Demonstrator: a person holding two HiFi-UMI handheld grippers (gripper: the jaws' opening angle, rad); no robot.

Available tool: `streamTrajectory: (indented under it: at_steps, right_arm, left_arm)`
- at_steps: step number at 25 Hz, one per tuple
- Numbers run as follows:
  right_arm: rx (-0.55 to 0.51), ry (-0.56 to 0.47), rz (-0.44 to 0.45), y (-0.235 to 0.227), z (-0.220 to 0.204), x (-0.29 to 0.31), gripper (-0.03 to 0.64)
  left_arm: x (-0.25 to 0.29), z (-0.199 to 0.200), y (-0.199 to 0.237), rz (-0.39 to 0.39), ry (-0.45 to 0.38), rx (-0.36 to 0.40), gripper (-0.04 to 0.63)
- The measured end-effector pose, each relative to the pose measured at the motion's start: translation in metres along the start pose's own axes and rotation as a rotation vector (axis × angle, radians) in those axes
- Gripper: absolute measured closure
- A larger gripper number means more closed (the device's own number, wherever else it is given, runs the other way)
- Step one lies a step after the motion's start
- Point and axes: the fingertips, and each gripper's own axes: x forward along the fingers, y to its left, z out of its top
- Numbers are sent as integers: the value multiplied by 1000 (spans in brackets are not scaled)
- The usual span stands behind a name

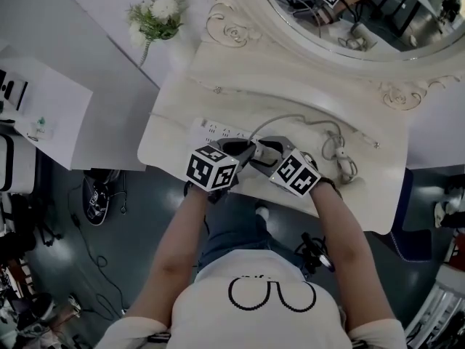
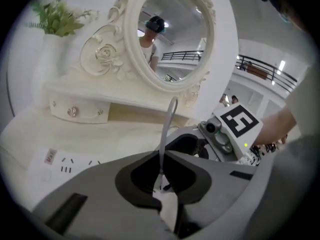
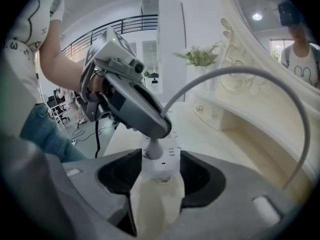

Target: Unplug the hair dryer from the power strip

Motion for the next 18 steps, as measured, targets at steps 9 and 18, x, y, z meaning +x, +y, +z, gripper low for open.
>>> streamTrajectory:
  at_steps: [9,18]
  right_arm:
    - [-10,29,13,2,0,-1,380]
    - [-4,30,9,2,2,0,382]
  left_arm:
    - [-9,-11,-13,45,30,147,572]
    - [2,1,-11,74,22,104,574]
